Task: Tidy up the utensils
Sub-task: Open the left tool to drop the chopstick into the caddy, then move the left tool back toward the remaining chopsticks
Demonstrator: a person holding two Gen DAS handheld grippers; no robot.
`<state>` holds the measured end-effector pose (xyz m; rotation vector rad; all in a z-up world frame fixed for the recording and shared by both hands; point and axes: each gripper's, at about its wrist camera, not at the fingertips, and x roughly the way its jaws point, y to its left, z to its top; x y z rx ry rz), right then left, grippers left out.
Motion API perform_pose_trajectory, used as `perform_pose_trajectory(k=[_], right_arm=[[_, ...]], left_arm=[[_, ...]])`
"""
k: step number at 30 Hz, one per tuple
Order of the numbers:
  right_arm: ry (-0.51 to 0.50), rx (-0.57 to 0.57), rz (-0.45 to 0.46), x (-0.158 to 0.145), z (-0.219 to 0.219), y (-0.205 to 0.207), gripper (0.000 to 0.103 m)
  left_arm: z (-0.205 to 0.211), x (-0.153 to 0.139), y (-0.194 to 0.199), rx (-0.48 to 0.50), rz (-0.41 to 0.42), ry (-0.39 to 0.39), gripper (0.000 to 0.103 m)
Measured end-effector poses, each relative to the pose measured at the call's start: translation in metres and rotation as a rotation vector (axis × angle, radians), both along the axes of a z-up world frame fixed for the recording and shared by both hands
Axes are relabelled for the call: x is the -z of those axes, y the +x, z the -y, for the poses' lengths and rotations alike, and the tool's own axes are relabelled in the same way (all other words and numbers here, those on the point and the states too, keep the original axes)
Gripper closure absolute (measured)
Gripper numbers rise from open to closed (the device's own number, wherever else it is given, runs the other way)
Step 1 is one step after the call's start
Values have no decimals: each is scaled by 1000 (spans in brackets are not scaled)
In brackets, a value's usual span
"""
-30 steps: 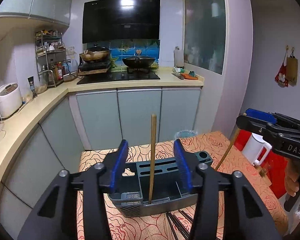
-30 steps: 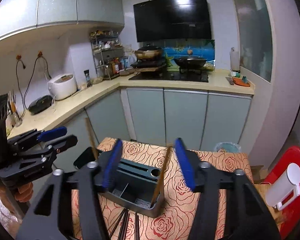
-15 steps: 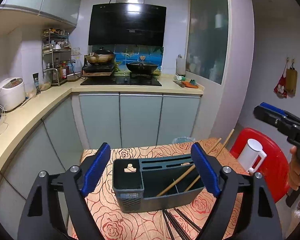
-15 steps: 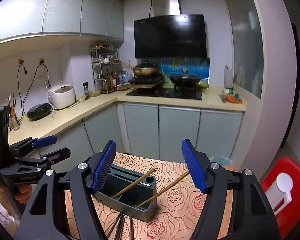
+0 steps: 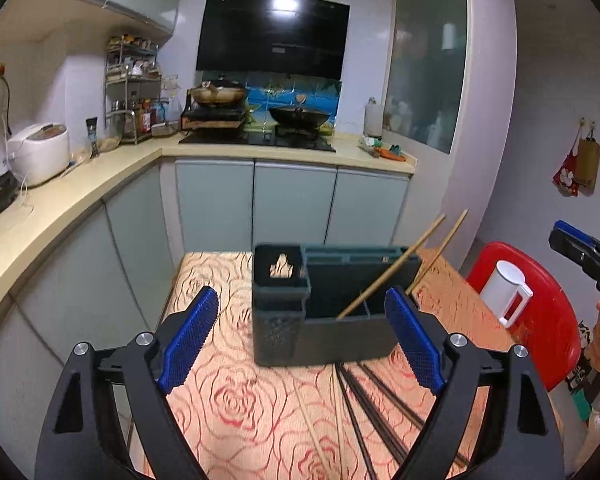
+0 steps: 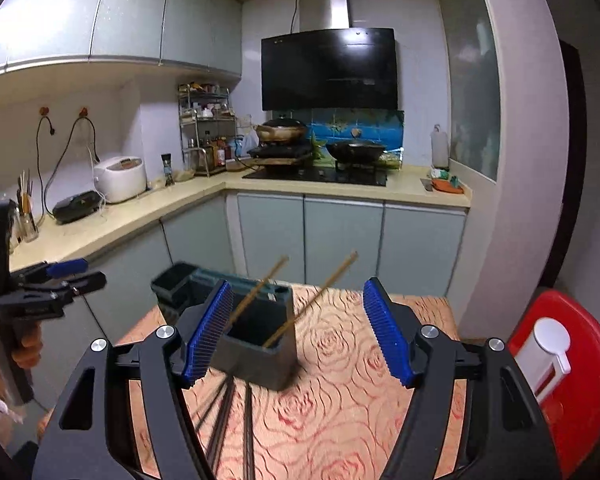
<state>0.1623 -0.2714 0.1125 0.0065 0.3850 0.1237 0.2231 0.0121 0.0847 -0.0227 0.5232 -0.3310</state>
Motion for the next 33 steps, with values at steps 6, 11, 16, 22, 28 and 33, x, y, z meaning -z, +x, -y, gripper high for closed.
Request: perform_pose_trajectory(k=[6, 11, 16, 22, 28, 33], right_arm=[[11, 20, -45, 33, 7, -21, 37], [16, 30, -89, 65, 8, -37, 37], [-6, 31, -108, 87, 2, -53, 37], [24, 26, -125, 103, 1, -70, 37], [42, 18, -131, 111, 0, -81, 37], [46, 18, -135, 116, -1, -86, 37]], left_arm=[[-6, 25, -22, -14, -26, 31, 20], [-9, 51, -35, -12, -78, 32, 20], [-11, 74, -50, -13, -111, 39, 20], [-11, 106, -71, -8, -162, 49, 20], [-3, 139, -90, 15, -193, 100, 20], [8, 166, -103, 53, -219, 153, 21]])
